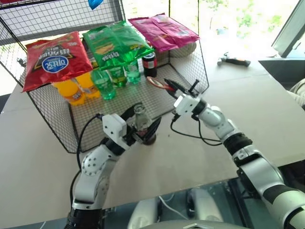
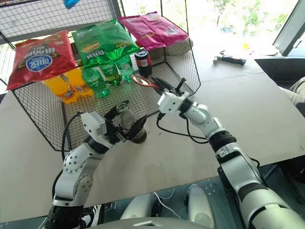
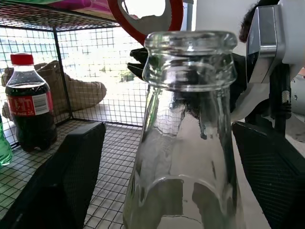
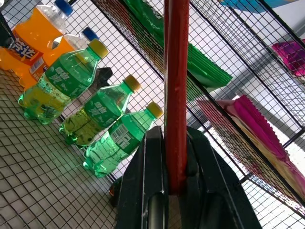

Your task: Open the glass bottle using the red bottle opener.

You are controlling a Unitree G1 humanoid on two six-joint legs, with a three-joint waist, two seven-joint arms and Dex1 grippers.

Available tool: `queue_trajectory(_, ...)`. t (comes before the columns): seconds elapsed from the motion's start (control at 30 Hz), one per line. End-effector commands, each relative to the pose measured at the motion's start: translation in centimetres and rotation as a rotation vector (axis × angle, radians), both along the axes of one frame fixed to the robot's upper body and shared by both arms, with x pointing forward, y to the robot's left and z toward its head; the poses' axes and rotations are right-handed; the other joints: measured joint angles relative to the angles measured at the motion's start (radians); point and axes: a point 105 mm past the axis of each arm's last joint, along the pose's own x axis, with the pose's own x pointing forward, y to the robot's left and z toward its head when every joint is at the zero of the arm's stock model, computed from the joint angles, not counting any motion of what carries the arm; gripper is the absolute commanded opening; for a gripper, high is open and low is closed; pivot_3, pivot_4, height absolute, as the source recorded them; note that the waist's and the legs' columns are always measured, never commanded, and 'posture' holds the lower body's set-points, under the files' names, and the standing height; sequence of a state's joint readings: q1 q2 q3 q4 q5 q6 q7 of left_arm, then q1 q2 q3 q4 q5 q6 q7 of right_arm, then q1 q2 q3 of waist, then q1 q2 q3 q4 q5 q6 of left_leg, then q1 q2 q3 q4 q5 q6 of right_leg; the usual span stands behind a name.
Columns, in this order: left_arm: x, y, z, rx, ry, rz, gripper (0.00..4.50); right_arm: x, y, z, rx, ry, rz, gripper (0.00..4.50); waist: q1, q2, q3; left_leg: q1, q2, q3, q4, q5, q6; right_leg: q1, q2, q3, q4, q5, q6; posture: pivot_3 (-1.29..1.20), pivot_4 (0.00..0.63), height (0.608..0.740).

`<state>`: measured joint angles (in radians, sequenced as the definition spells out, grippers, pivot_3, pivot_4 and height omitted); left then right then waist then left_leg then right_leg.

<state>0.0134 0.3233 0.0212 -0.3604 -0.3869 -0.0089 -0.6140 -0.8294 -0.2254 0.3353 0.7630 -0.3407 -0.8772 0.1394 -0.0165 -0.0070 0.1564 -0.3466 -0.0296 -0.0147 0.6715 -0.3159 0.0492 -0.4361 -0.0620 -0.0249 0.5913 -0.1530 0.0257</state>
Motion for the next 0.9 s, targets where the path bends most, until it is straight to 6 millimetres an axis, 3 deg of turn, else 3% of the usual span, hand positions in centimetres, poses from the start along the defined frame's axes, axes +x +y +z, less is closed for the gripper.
queue_trajectory(0.03,-0.6,0.0,0.6,0.007,-0.027,-0.010,4.45,0.1,-0.3,0.0,0.056,0.081,0.020,0.00,0.000,0.000,0.000,0.000,0.000,0.000,0.000,0.000,0.000,0.000,0.000,0.000,0.000,0.000,0.000,0.00,0.150,0.735)
queue_trajectory(0.3,-1.3,1.3,0.1,0.039,-0.005,0.023,4.45,-0.6,-1.2,-4.4,0.102,0.443,0.053,0.00,0.003,0.000,0.000,-0.001,0.000,-0.001,0.000,0.000,0.000,-0.001,-0.001,0.000,0.000,0.000,0.000,0.00,0.150,0.735)
queue_trajectory(0.57,-2.4,2.3,-0.4,0.056,0.025,0.053,4.45,-1.5,-3.0,-6.8,0.165,0.661,-0.018,0.00,0.003,0.000,0.000,-0.002,0.000,-0.001,0.000,0.000,0.000,-0.002,-0.001,0.000,0.001,0.000,0.000,0.00,0.150,0.735)
queue_trajectory(0.7,-3.3,3.4,-1.1,0.069,0.049,0.093,4.50,-1.8,-4.3,-7.6,0.168,0.744,-0.058,1.53,0.004,0.000,0.000,-0.002,0.000,-0.001,0.000,0.000,0.000,-0.002,-0.001,-0.001,0.000,0.000,0.000,0.00,0.150,0.735)
queue_trajectory(0.9,-4.7,4.8,-2.2,0.089,0.098,0.143,4.50,-1.9,-6.4,-7.9,0.191,0.813,-0.110,4.44,0.004,0.000,0.000,-0.002,0.000,-0.001,0.000,-0.002,0.003,-0.002,-0.001,-0.001,0.000,0.000,0.000,0.00,0.150,0.735)
